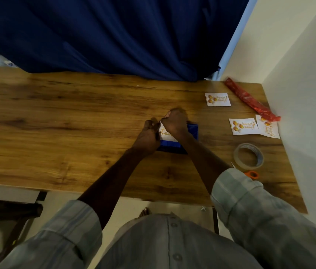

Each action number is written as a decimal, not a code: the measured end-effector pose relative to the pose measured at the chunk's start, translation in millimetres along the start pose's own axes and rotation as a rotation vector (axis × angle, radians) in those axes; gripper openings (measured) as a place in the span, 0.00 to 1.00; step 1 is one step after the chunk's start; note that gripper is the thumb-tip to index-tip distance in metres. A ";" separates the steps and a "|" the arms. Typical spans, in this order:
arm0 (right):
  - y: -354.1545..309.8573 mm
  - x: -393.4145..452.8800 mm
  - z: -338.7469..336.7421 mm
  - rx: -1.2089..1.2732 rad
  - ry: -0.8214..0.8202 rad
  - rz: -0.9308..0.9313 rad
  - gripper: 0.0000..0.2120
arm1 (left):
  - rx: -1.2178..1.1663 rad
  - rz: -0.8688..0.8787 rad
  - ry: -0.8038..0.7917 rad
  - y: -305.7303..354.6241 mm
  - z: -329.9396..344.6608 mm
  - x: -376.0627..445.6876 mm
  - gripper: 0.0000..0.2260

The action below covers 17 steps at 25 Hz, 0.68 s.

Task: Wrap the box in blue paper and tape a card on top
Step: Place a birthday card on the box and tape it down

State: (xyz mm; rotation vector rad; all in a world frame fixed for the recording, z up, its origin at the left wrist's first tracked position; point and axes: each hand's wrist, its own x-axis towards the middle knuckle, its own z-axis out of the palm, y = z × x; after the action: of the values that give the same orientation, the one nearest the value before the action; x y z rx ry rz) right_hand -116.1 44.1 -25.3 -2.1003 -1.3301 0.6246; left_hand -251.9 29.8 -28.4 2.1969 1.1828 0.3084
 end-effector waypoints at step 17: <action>9.6 3.8 3.1 0.102 0.046 0.115 0.14 | -0.323 -0.093 0.050 -8.4 1.7 2.8 0.18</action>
State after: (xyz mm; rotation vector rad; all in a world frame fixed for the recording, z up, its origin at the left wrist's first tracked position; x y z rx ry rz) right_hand -110.4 44.9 -34.4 -2.1065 -1.1347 0.6738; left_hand -255.1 34.8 -35.1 1.8591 1.1682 0.4822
